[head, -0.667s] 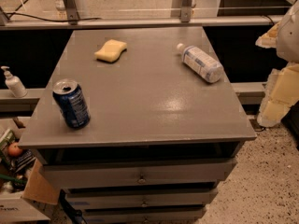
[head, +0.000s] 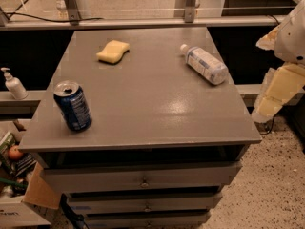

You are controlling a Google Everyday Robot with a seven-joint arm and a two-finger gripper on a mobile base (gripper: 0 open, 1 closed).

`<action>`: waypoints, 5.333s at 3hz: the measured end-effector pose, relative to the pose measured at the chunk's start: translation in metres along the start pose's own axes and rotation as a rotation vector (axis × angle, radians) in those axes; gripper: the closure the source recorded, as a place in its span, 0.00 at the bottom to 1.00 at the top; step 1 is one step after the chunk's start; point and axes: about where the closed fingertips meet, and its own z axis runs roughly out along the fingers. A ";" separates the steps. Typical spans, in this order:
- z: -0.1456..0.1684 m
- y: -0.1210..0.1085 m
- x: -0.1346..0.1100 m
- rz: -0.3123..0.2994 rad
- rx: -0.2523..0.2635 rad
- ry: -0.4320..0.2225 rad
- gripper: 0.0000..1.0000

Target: Move blue plastic bottle near pepsi can

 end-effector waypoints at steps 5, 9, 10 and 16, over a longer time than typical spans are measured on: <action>0.090 -0.102 -0.018 0.258 0.055 -0.304 0.00; 0.172 -0.160 -0.044 0.480 0.007 -0.379 0.18; 0.180 -0.165 -0.044 0.499 0.002 -0.385 0.41; 0.128 -0.080 -0.109 0.102 -0.105 -0.459 1.00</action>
Offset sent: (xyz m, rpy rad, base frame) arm 0.1218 -0.0187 -0.0485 0.3703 -0.0875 -0.1839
